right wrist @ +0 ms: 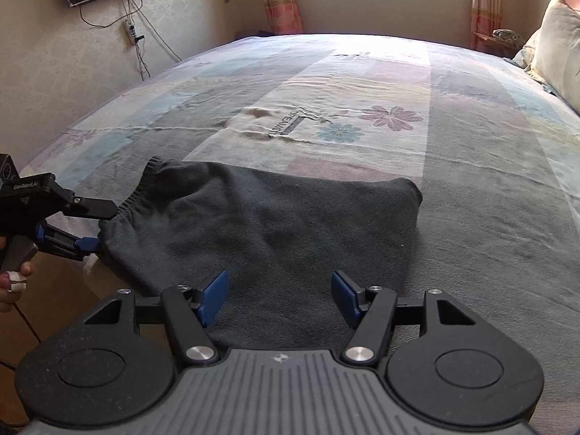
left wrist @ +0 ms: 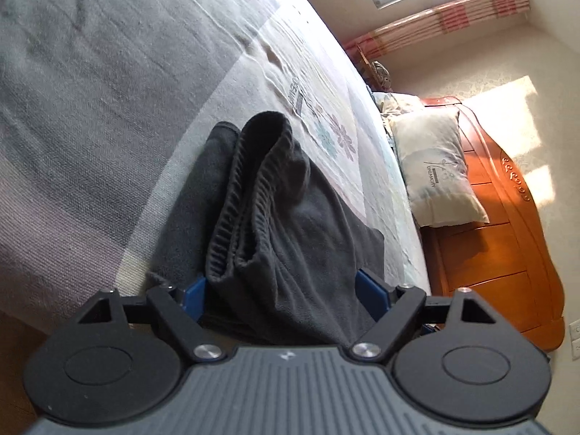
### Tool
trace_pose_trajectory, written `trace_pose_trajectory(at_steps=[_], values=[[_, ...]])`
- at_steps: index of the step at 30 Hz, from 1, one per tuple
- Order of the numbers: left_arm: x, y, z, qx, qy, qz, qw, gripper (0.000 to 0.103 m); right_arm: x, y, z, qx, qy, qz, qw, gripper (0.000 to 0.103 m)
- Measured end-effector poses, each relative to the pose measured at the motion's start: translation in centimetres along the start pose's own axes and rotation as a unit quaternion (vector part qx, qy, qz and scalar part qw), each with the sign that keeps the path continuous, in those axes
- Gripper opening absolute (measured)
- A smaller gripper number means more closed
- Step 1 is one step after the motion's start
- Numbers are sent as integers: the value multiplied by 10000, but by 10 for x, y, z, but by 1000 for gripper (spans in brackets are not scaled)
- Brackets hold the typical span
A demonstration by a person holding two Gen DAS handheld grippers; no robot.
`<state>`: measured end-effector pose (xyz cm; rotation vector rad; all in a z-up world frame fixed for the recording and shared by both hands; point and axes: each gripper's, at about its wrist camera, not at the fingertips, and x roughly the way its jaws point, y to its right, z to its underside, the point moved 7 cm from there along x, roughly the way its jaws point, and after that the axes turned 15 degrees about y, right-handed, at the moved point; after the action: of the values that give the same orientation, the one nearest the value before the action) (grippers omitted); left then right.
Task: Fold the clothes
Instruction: 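Pinch the folded waistband edge with the left tool and release it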
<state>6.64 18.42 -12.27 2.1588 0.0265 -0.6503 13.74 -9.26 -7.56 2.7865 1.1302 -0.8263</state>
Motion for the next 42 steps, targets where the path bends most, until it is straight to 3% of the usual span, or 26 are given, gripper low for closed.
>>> trace_pose_trajectory(at_steps=[2, 4, 6, 8, 10, 14, 19, 20, 24, 27, 28, 31, 33, 34, 38, 42], values=[[-7, 17, -14, 737, 221, -365, 9964, 82, 2, 1, 4, -53, -90, -17, 9999, 67], [-19, 44, -31, 1722, 680, -618, 9808, 82, 4, 1, 10, -107, -213, -113, 9997, 62], [-25, 73, -42, 2361, 932, -501, 9659, 83, 7, -1, 19, -43, -356, -276, 9990, 47], [-14, 89, -40, 2429, 713, -87, 9674, 85, 13, -6, 28, 105, -486, -397, 9980, 47], [10, 98, -23, 2376, 252, 258, 9707, 85, 18, -12, 35, 195, -590, -516, 9967, 47], [49, 82, 25, 2474, -507, 115, 9675, 85, 11, -20, 27, 119, -488, -731, 9961, 46], [19, 44, 36, 2514, -546, -12, 9663, 82, 1, 28, 29, 203, -507, -32, 9985, 46], [12, 40, 36, 2523, -572, -24, 9660, 82, 0, 36, 32, 253, -544, 31, 9982, 40], [7, 62, 29, 3071, -659, -125, 9493, 83, -1, 45, 19, 220, -334, -79, 9992, 40], [31, 88, 13, 2961, -581, 368, 9527, 85, 13, 44, -8, -247, -42, 110, 9996, 40], [41, 88, 9, 2900, -565, 373, 9546, 85, 20, 44, -17, -409, 48, 192, 9990, 41], [75, 80, -1, 2709, -531, 209, 9609, 85, 54, 47, -34, -561, 153, 258, 9980, 42], [97, 74, -8, 2580, -508, 100, 9647, 85, 79, 54, -33, -412, -41, 326, 9986, 42], [105, 63, -10, 2581, -553, -142, 9644, 85, 89, 59, -28, -332, -228, 359, 9985, 43], [96, 51, -15, 2361, -460, 162, 9705, 84, 98, 60, -21, -270, -309, 400, 9984, 46], [88, 57, -19, 2292, -409, 29, 9725, 84, 98, 62, -22, -146, -354, 383, 9985, 46]])
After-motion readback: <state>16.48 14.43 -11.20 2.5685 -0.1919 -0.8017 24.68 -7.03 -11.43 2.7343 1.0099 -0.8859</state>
